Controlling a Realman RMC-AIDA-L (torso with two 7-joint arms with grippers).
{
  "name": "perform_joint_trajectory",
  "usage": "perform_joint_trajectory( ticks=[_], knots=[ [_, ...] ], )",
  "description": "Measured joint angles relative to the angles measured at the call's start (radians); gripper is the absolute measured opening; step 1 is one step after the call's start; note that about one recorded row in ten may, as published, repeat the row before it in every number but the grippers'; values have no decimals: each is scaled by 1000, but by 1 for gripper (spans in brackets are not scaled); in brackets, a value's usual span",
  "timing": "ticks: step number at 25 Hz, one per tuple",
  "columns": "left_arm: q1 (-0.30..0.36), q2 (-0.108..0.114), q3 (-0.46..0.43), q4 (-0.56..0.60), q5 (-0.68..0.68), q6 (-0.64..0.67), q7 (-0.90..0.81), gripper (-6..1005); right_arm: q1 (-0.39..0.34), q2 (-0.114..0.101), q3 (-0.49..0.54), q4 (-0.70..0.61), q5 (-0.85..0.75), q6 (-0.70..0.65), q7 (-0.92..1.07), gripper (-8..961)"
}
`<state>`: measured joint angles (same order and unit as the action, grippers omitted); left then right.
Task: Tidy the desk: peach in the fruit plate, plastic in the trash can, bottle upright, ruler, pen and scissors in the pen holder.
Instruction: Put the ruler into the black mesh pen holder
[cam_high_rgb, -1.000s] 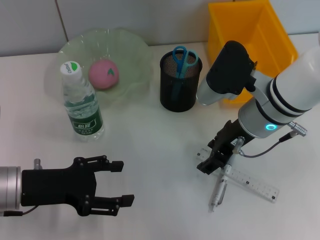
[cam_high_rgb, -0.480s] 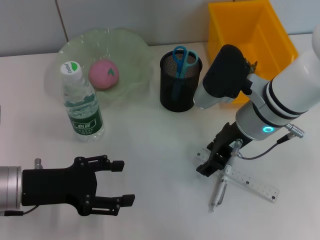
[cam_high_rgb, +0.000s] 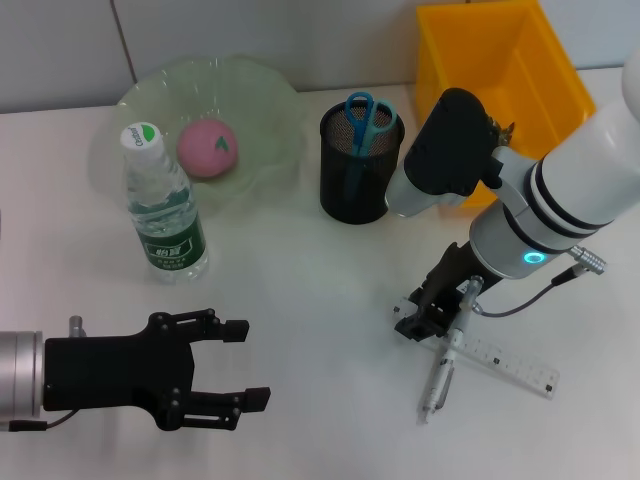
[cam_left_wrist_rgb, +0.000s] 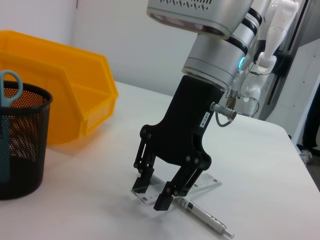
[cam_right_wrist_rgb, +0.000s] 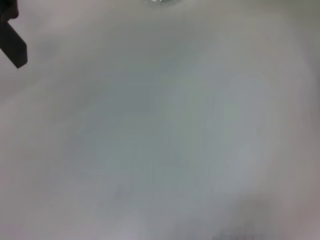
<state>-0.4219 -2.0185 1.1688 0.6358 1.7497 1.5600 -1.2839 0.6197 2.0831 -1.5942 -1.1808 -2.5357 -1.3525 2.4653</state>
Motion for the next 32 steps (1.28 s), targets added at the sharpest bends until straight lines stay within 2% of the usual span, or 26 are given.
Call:
perform_joint_trajectory(
  ticks=[2,7,10,15,19,25,28,29,32],
  knots=[
    [0,0,0,0,0,0,0,859,0,0,2,-3,0,0,0,443],
    [0,1,0,-1,-3,1,0,859,3,0,12,-22,1,-13,7,378],
    [0,1,0,-1,-3,3,0,859,6,-1,50,-76,5,-54,11,378],
    [-1,1,-1,1,-4,9,0,860,20,-4,217,-240,79,-167,12,378],
    [-7,0,-2,-3,-4,10,0,860,17,-5,307,-355,101,-171,12,378],
    [-17,-7,-6,-9,-4,11,0,860,-20,-3,357,-425,178,-21,-30,378],
    [-19,-12,-12,-9,-4,13,-9,860,-48,-2,365,-417,254,83,-81,378],
    [-21,-12,-13,-9,-4,14,-12,860,-71,-1,358,-396,317,158,-134,378],
    [-24,-12,-14,-10,-4,18,-22,860,-92,0,346,-373,376,234,-188,378]
  ],
)
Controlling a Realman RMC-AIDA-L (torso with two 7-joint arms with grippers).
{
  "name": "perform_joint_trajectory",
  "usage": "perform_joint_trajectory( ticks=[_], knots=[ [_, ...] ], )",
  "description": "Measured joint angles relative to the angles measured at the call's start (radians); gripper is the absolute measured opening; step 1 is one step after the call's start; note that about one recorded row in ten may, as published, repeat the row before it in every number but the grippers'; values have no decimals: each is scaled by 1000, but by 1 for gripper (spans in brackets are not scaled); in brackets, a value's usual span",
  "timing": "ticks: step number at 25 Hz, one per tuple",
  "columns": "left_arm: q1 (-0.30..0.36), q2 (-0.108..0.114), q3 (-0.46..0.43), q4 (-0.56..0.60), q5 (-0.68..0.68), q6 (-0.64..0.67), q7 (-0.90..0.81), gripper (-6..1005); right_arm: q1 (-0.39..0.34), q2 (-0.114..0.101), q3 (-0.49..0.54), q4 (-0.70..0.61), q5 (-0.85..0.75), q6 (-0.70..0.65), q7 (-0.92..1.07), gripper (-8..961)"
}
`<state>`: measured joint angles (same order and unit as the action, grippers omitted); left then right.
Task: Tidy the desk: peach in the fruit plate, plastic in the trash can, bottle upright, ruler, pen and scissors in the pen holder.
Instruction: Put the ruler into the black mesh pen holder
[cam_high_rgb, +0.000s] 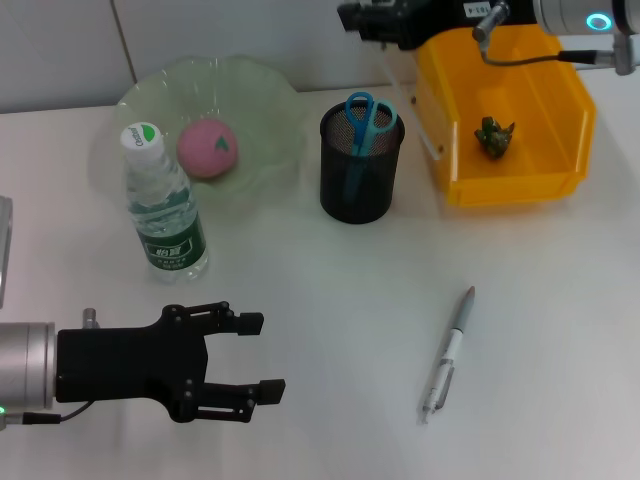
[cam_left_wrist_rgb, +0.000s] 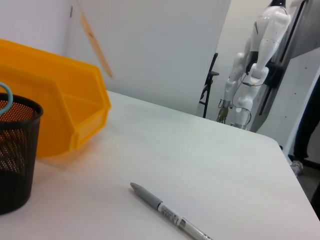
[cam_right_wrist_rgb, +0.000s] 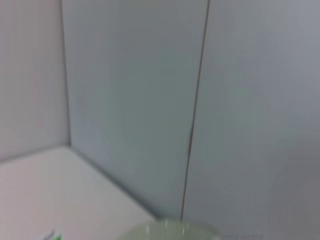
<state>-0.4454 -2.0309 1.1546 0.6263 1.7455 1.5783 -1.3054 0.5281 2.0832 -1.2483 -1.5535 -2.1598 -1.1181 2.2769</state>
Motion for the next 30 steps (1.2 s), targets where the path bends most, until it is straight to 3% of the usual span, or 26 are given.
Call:
perform_joint_trajectory(
  ticks=[11,16,21,26,30],
  knots=[
    [-19,-2,-11,1,0,-2,-4,860,0,-1,-75,250,292,292,-290,377],
    [-29,-2,-12,-2,0,-4,-4,859,0,0,-97,329,419,350,-427,377],
    [-32,-2,-13,-2,0,-6,-7,860,-2,0,-102,436,624,367,-629,377],
    [-35,-2,-14,-2,0,-6,-17,860,-9,2,-104,579,952,336,-954,377],
    [-39,-2,-14,-2,4,-2,-36,859,-11,1,-99,633,1023,299,-1037,377]
  ],
)
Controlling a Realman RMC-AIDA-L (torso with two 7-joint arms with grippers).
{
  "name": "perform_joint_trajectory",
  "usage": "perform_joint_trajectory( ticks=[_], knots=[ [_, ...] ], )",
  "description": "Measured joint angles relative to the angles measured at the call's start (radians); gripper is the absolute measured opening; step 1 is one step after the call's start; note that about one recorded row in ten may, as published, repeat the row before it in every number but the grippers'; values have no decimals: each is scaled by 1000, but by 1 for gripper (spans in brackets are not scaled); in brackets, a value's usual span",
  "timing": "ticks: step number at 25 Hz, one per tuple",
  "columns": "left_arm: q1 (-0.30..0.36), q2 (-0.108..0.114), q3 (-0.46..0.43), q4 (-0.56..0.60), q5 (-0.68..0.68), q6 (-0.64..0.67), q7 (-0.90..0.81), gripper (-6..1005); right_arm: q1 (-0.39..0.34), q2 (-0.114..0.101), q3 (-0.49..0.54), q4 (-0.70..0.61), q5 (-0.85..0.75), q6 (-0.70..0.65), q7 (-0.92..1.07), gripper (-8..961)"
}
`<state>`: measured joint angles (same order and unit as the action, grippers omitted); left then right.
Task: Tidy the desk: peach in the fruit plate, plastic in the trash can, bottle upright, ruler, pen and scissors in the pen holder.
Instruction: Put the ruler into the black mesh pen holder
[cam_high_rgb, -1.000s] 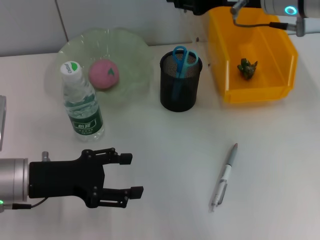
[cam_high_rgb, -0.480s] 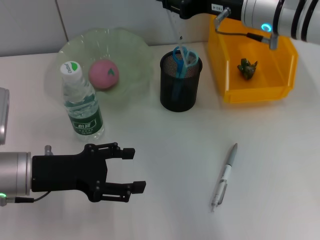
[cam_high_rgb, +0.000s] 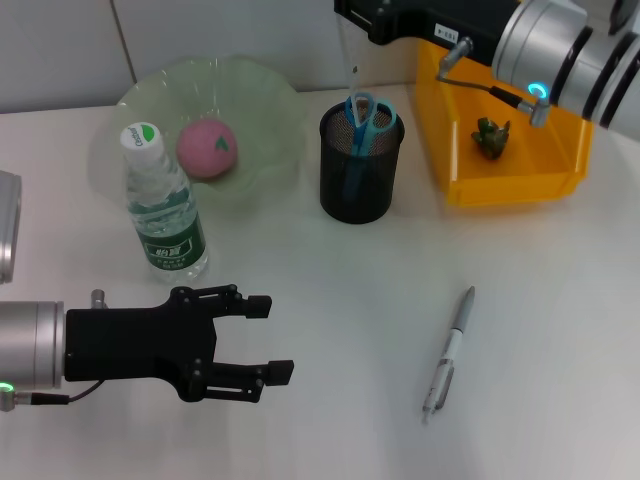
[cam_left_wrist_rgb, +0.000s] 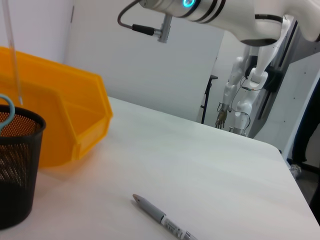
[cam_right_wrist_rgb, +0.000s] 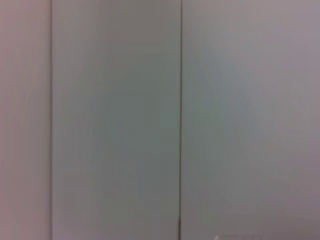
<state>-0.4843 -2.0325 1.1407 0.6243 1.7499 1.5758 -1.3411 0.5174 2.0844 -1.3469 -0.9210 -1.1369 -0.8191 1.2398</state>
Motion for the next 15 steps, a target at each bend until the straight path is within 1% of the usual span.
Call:
perform_joint_trajectory(
  ticks=[2,8,13,15],
  knots=[
    [0,0,0,0,2,1,-6,859,-3,1,1,25,28,-12,-47,377],
    [-1,0,1,0,4,2,-22,860,-11,2,0,137,177,-82,-225,377],
    [0,3,1,0,6,1,-46,860,-8,3,-3,207,222,-114,-308,378],
    [0,4,1,0,9,-1,-58,859,-4,4,-5,240,263,-130,-352,378]
  ],
)
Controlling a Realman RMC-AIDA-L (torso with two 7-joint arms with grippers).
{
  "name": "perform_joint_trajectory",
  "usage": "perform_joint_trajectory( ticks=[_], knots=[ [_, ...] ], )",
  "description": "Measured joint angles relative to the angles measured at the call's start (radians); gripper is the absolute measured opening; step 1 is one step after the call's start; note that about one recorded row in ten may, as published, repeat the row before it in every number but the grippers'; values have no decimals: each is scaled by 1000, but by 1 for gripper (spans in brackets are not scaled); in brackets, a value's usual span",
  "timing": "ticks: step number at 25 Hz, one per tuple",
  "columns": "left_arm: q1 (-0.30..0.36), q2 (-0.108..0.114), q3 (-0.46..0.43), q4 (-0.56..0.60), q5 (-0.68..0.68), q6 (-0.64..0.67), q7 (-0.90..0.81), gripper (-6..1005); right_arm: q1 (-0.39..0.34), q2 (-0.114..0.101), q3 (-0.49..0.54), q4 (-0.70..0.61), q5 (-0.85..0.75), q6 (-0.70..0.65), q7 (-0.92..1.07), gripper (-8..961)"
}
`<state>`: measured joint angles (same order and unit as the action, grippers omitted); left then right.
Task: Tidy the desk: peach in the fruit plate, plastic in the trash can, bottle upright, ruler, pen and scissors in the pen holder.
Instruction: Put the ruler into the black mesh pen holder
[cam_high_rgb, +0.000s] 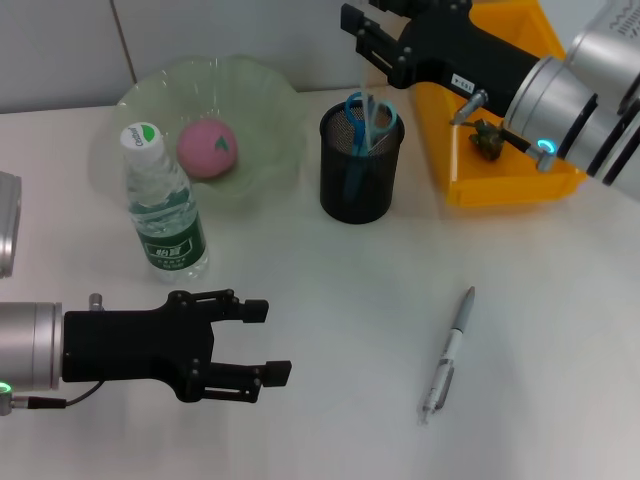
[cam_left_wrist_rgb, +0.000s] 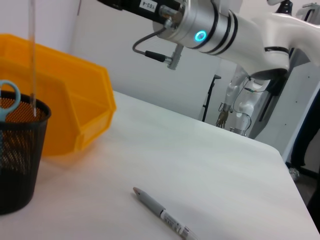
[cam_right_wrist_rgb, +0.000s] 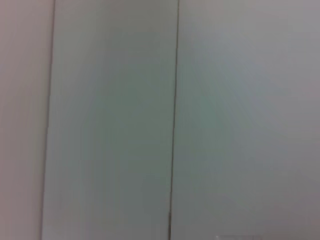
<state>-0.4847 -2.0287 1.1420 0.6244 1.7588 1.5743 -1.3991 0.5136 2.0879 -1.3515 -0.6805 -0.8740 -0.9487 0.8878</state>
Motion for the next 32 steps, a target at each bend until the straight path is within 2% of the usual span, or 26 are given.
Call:
perform_joint_trajectory(
  ticks=[4,16,21,32],
  knots=[
    [-1,1,1,4,9,-2,-25,859,12,0,-1,51,52,-25,-56,378],
    [-5,5,-1,9,10,-2,-43,859,117,-3,11,187,56,-18,-109,378],
    [-5,5,-3,9,10,-3,-43,859,139,-3,12,223,56,-13,-119,377],
    [-5,8,-14,9,9,0,-53,859,127,-4,14,238,57,-3,-140,378]
  ],
)
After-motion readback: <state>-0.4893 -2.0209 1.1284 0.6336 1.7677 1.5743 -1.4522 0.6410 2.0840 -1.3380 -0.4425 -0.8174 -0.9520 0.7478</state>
